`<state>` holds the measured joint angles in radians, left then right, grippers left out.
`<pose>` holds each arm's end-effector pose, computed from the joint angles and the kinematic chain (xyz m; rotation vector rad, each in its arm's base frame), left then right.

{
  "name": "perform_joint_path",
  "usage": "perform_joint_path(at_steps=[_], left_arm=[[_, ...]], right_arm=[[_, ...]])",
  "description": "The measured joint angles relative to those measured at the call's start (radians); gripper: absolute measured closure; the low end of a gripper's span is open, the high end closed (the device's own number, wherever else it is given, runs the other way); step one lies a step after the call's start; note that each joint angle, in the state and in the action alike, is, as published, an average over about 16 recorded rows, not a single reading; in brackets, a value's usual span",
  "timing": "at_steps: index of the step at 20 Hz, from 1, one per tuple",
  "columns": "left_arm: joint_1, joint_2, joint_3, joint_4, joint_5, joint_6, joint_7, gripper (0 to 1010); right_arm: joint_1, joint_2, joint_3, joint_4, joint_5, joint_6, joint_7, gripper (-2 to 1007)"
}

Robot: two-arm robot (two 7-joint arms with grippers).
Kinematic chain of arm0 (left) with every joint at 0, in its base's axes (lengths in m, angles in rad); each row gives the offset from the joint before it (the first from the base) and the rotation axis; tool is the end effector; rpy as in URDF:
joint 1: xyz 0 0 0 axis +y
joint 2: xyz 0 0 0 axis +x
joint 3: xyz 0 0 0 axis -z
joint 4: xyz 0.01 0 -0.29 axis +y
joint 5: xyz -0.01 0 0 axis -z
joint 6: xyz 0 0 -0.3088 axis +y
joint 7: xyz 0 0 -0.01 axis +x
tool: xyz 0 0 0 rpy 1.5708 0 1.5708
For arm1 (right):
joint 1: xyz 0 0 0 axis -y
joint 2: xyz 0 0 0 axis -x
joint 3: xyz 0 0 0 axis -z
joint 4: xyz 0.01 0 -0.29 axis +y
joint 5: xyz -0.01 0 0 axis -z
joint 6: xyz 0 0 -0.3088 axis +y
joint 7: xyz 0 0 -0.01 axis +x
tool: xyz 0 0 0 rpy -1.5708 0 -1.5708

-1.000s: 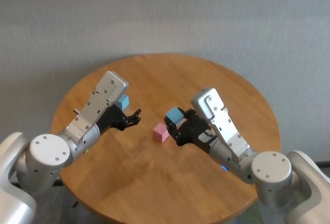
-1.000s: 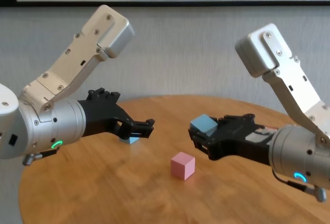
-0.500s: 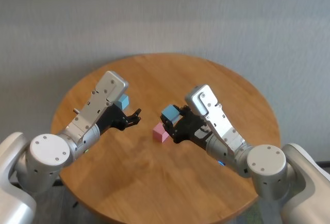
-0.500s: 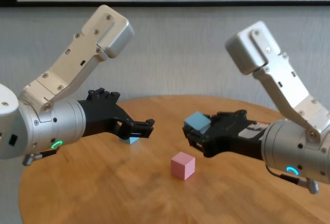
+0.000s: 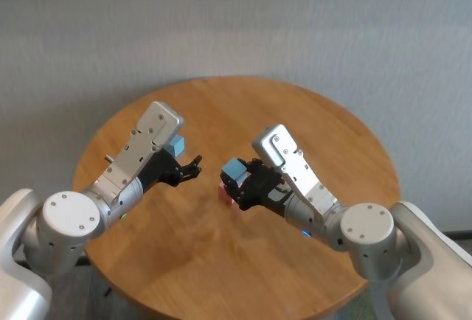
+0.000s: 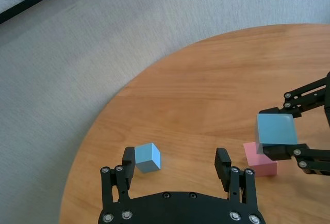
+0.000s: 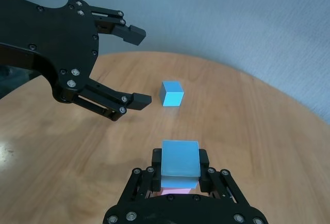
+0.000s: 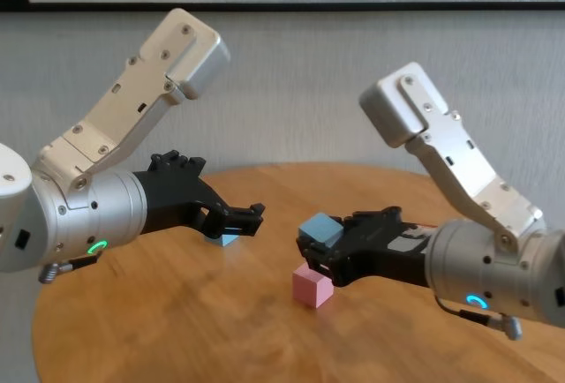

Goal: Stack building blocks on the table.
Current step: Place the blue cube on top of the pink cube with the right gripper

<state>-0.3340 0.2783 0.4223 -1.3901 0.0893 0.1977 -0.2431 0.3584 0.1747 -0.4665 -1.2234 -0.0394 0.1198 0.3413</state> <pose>0.4019 -0.0278 -0.2642 0.4578 -0.2447 1.0140 0.4055 0.0643 -0.3038 -0.4037 -0.1096 -0.8560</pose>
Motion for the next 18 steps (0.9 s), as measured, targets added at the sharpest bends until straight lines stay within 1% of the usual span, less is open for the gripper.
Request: perform_joint_path(at_steps=[5,9,18], left_arm=[[0.000,0.000,0.000,0.000,0.000,0.000,0.000,9],[0.000,0.000,0.000,0.000,0.000,0.000,0.000,9],[0.000,0.000,0.000,0.000,0.000,0.000,0.000,8]], right_arm=[[0.019,-0.022,-0.005,0.046,-0.001,-0.012,0.000,640],[0.031,-0.036,-0.006,0.075,-0.001,-0.019,-0.001,640],[0.055,-0.056,-0.003,0.124,0.006,-0.031,-0.001,640]])
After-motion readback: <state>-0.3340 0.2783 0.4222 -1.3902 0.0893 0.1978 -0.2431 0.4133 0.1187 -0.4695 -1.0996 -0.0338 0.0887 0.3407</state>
